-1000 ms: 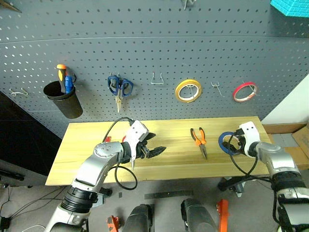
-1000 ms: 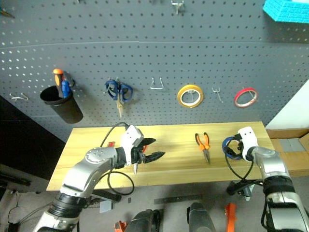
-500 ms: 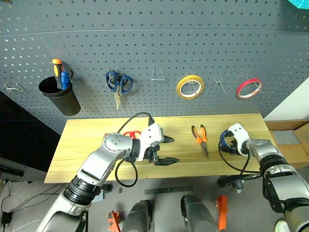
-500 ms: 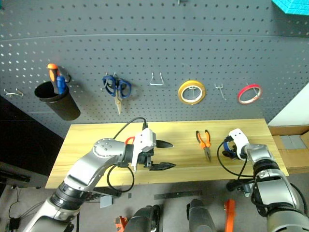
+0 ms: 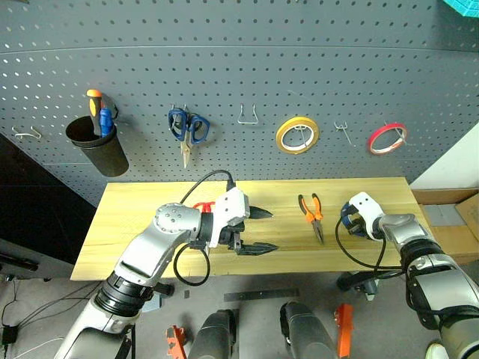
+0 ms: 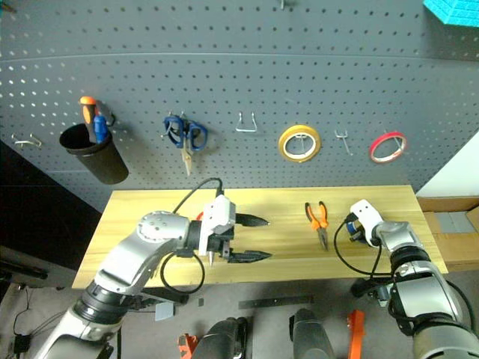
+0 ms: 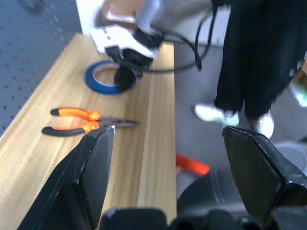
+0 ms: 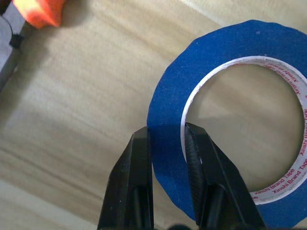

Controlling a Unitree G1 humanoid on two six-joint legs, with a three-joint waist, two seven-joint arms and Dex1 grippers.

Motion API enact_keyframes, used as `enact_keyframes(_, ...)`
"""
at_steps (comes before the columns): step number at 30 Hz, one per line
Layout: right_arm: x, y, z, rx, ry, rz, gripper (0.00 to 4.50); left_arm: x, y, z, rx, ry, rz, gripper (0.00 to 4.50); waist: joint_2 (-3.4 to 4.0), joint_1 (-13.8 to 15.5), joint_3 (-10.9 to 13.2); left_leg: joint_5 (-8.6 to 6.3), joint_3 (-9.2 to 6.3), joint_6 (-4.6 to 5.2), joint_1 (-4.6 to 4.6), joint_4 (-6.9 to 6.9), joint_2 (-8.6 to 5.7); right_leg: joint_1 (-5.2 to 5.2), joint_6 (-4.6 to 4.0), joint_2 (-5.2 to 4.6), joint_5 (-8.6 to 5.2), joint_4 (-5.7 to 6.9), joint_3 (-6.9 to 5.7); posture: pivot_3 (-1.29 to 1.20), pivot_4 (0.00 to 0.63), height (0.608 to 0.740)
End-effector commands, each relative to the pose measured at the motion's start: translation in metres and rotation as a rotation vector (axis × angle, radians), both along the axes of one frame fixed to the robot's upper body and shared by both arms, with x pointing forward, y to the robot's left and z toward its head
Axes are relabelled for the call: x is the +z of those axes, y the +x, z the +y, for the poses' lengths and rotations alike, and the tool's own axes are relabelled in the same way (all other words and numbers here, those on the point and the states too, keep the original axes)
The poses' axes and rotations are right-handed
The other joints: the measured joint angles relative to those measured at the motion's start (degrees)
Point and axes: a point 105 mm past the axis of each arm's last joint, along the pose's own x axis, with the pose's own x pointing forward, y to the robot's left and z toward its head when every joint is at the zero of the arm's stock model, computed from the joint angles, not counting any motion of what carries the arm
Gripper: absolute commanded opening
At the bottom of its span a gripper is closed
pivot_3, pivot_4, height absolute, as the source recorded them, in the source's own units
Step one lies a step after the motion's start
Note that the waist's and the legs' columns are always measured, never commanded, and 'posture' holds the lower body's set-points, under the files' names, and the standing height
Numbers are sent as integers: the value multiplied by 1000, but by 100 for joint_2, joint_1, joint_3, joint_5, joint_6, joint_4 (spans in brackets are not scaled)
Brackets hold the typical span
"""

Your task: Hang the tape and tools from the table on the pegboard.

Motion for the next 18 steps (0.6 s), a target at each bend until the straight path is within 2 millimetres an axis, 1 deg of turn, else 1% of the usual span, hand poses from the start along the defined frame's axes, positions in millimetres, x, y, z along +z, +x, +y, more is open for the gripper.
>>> enact_keyframes(1,32,-4,-15,5,-7,-99,386,23,1,9,27,-69,-25,3848,13,12,10,0,-1,0,-9,0,-2,-8,0,-1,0,1,0,-121,256,740)
enact_keyframes(4,69,-15,-10,58,-58,-230,386,35,8,12,72,-126,-64,3848,28,7,20,0,-5,0,-90,29,-5,-85,3,-6,3,24,-2,-121,254,740)
enact_keyframes(5,82,-22,-5,70,-72,-280,386,40,10,12,87,-150,-77,3848,31,8,22,0,-4,1,-98,38,-5,-96,5,-6,5,31,0,-125,253,740)
enact_keyframes(6,96,-31,5,80,-74,-328,386,43,12,13,101,-173,-88,3848,31,-2,23,-2,-4,1,-99,39,-6,-97,5,-9,5,32,0,-129,254,740)
enact_keyframes(7,104,-38,13,85,-76,-363,386,44,13,14,113,-187,-93,3848,31,-11,23,-4,-2,0,-98,37,-4,-97,6,-9,4,31,1,-138,257,740)
enact_keyframes(9,118,-49,28,86,-87,-429,386,43,13,14,124,-194,-90,3848,26,-29,26,-8,-1,-5,-94,38,8,-95,7,-1,4,30,2,-143,257,740)
enact_keyframes(11,137,-60,56,88,-78,-564,386,40,12,15,129,-203,-78,3848,23,-27,27,-9,5,-7,-93,39,21,-94,10,12,2,24,3,-165,259,740)
enact_keyframes(13,149,-72,83,87,-38,-667,386,40,12,14,127,-212,-84,3848,20,-20,30,-13,6,-16,-93,43,48,-93,17,36,-3,17,3,-175,260,740)
enact_keyframes(14,153,-76,92,70,0,-697,386,41,12,14,124,-217,-90,3848,19,-16,32,-13,3,-17,-93,43,50,-93,18,38,-4,17,0,-178,261,740)
enact_keyframes(16,166,-79,111,67,38,-791,386,44,10,12,99,-235,-126,3848,20,-16,33,-13,4,-20,-93,44,58,-94,15,38,-2,17,0,-181,259,740)
enact_keyframes(18,177,-78,120,67,44,-856,386,45,11,12,91,-248,-146,3848,21,-17,33,-13,11,-20,-91,47,57,-94,10,38,2,14,2,-183,257,740)
